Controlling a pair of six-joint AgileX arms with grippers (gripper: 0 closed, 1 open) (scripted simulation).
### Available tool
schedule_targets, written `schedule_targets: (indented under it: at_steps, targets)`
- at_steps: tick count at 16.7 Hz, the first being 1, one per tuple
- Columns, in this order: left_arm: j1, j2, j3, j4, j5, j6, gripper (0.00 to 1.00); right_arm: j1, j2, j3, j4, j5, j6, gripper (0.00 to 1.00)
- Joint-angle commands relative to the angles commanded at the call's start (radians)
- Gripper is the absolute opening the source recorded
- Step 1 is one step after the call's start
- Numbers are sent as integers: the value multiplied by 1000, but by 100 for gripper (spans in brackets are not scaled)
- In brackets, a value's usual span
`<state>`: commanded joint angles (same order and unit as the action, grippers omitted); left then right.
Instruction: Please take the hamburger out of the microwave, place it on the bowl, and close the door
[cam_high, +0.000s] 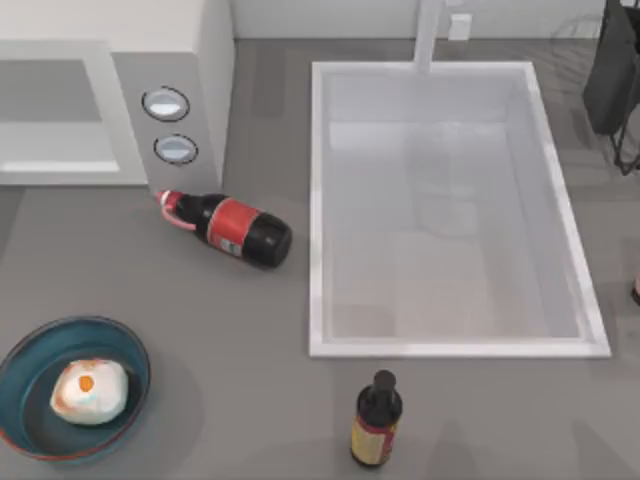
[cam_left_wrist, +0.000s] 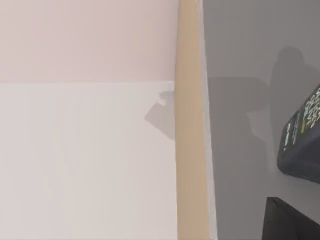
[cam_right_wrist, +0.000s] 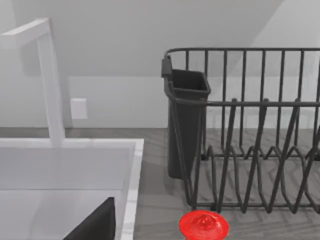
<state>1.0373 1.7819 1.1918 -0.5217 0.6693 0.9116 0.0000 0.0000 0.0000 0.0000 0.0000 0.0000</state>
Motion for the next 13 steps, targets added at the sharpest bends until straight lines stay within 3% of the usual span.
schedule_targets:
  at_steps: [4, 13]
  targets:
    - [4, 53, -106, 150, 0, 4, 0, 0, 0, 0, 0, 0, 0, 100]
    - [-40, -18, -191, 199, -20, -42, 0, 0, 0, 0, 0, 0, 0, 100]
